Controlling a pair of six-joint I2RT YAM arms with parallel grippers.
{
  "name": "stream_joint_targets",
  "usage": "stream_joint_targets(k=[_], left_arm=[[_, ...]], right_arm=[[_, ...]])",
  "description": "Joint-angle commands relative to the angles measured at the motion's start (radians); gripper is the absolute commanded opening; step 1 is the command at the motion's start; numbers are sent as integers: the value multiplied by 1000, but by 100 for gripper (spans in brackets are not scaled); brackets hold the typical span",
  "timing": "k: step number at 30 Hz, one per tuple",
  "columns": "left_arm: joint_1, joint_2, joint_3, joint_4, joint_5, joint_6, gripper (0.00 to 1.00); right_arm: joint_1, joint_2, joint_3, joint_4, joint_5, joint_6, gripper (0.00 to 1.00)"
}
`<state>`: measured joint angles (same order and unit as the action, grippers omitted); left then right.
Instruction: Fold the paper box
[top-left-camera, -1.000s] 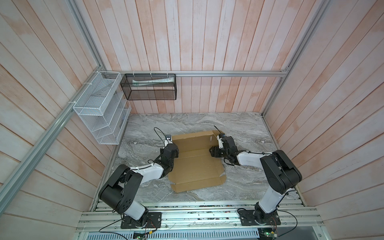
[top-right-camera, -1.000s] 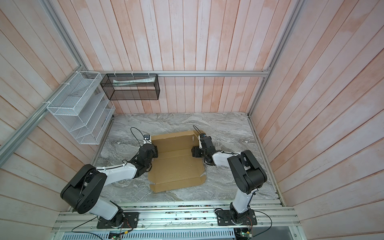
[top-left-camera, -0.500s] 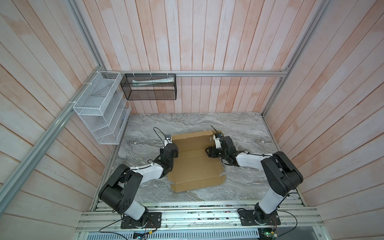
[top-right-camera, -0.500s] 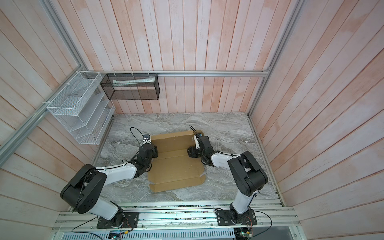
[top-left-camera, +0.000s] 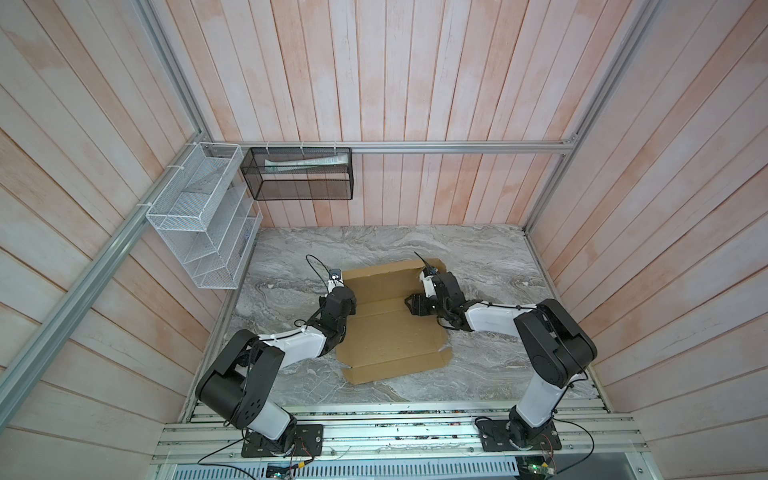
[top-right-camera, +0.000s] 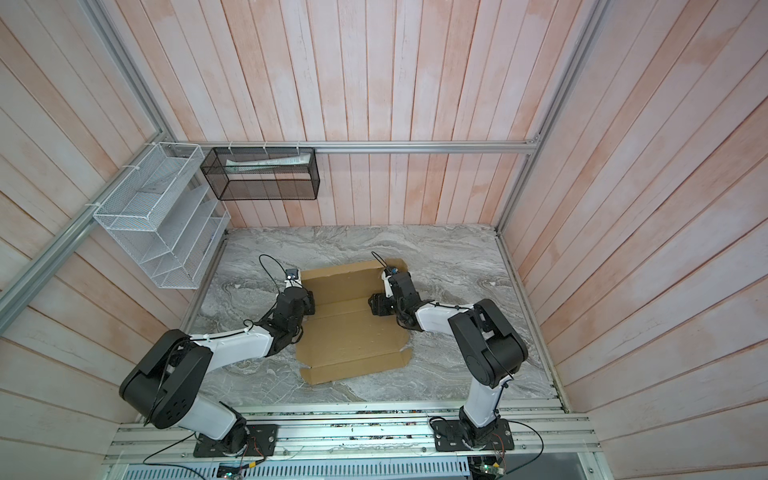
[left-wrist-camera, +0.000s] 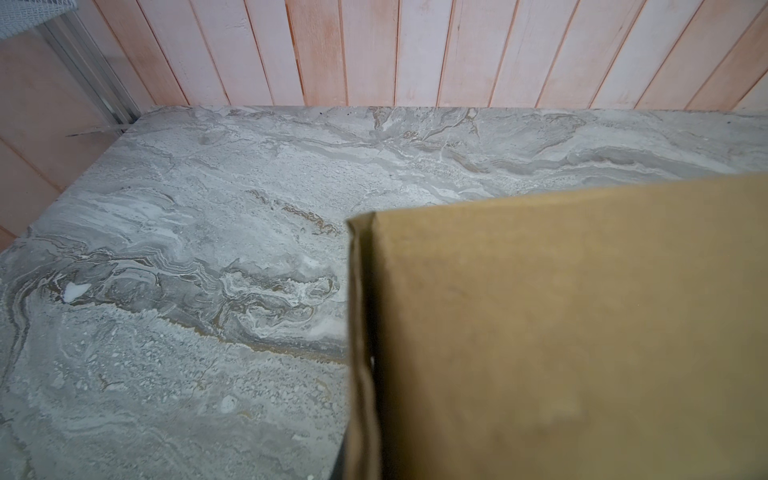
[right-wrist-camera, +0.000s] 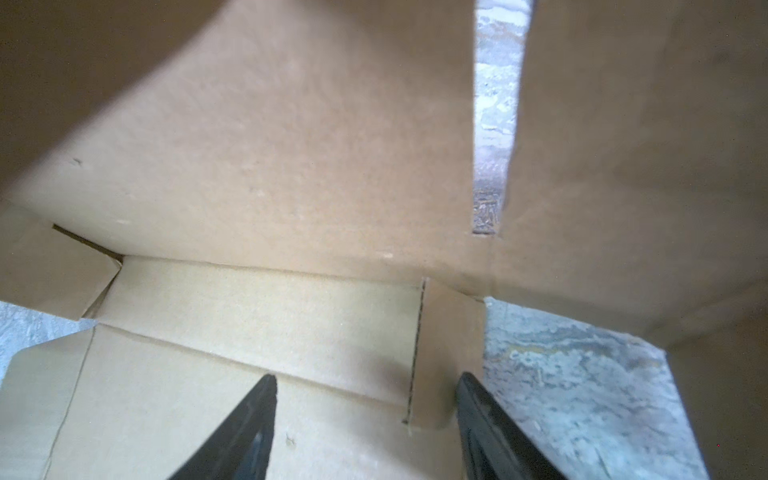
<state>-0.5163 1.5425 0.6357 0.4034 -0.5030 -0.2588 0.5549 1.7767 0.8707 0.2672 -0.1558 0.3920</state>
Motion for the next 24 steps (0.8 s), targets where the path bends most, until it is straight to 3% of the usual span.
stream_joint_targets(k=[1, 12, 24], left_arm=[[-2, -26, -14, 28, 17, -14, 0], [-2, -26, -16, 35, 3, -22, 0], [1, -37, -12, 34, -6, -17, 0]], right_arm=[[11, 4, 8, -8, -3, -4, 69], [11, -119, -30, -105, 29, -24, 69], [27, -267, -191, -158, 55, 37, 69]])
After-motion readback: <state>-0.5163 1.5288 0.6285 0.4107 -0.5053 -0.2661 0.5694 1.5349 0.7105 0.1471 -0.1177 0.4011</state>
